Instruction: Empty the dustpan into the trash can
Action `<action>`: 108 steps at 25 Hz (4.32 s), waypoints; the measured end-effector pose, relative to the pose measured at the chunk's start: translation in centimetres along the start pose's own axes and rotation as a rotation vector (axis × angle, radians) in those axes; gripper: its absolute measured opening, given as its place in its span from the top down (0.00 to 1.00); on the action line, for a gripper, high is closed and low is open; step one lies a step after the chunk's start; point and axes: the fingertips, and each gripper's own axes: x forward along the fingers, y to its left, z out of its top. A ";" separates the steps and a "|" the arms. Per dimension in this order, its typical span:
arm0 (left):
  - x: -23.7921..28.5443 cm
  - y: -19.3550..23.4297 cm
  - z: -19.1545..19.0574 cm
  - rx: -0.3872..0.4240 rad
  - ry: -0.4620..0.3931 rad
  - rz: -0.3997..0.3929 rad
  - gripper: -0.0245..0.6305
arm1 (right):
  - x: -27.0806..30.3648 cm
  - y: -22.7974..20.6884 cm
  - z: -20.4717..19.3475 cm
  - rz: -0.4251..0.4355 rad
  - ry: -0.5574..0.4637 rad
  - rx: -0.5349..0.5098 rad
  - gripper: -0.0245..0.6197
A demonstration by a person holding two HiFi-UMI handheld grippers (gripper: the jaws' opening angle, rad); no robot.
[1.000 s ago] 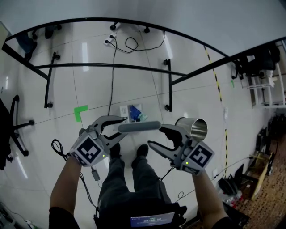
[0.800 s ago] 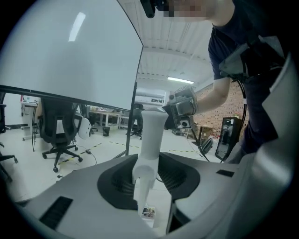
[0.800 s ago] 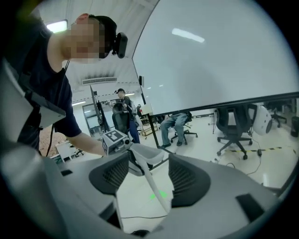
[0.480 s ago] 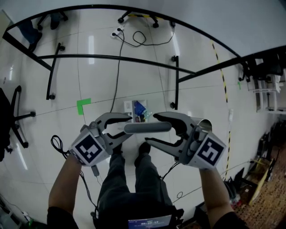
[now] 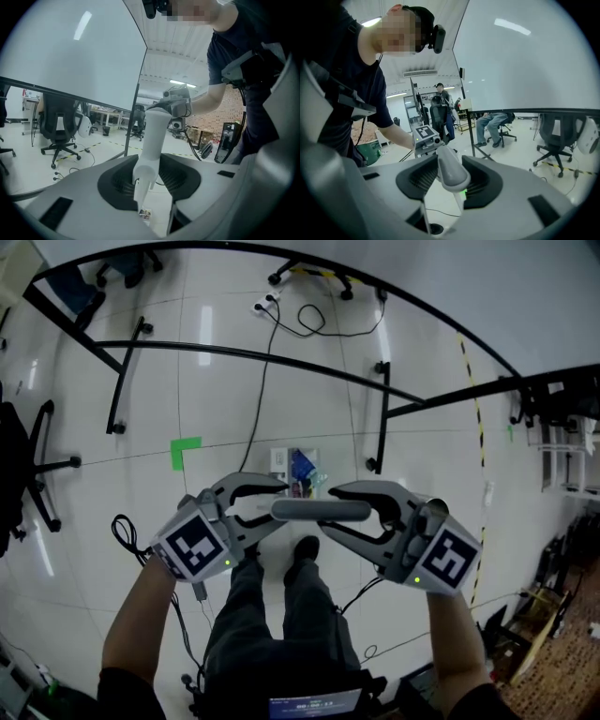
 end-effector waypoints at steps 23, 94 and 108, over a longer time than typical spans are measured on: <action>-1.8 0.2 4.8 0.014 0.004 0.044 0.76 | -1.5 0.4 5.3 0.027 -0.059 0.074 0.72; -5.6 -9.7 30.5 0.292 -0.201 0.030 0.74 | -17.3 9.2 25.1 -0.145 -0.336 -0.029 0.72; 0.4 -13.7 32.1 0.334 -0.171 -0.077 0.75 | -24.1 9.4 23.6 -0.192 -0.392 -0.022 0.73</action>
